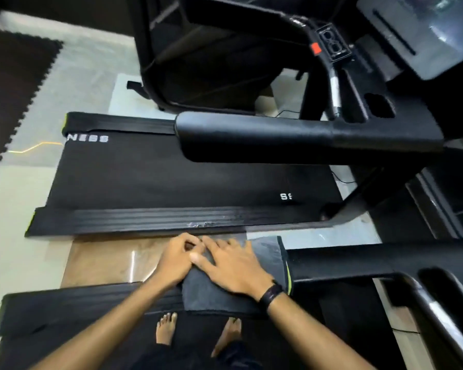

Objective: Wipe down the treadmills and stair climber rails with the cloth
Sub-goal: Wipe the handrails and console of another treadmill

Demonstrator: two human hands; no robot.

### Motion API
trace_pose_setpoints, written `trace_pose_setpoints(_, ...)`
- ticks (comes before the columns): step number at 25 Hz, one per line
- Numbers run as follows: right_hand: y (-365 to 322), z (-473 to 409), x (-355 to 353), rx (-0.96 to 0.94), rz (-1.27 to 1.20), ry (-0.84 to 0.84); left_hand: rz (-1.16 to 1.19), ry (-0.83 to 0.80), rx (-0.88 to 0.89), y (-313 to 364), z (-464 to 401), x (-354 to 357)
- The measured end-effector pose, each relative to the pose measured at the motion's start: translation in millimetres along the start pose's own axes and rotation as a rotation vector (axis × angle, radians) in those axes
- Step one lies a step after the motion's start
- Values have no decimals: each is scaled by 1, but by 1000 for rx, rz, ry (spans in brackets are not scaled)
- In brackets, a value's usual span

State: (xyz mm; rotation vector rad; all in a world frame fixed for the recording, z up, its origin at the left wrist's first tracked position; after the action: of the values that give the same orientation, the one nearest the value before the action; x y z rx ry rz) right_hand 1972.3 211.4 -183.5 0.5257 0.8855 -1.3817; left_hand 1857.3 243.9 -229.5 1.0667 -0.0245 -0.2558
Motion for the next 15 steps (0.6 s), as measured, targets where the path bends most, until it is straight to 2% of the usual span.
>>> trace_pose_setpoints(2, 1, -22, 2, -8, 10, -7, 154, 194, -39, -18, 2, -16)
trace_pose_setpoints(4, 6, -44, 1, -63, -40, -66, 212, 339, -63, -26, 4, -24)
trace_pose_setpoints(7, 12, -72, 11, -224, -204, -287, 285, 498, -85, -33, 12, -29)
trace_pose_setpoints(9, 31, -76, 13, -286, -245, -356, 318, 546, -78, -30, 19, -31)
trace_pose_setpoints(12, 81, -55, 10, -363, -143, -308, 305, 600, -87, -31, 31, -27)
trace_pose_setpoints(15, 104, -2, 2, -415, 78, -71, 329, 716, -52, -24, 45, -24)
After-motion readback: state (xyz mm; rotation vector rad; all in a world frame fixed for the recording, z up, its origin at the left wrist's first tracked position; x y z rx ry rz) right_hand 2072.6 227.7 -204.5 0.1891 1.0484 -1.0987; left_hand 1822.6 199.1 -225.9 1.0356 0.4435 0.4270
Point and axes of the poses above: each hand's wrist, its own z-axis away from the middle knuckle, its own x-axis out of the palm, y = z × x, the point moved 8 cm from there along -z, towards the middle knuckle, and after that the axes turned 10 degrees about z, right-handed, at the moved point
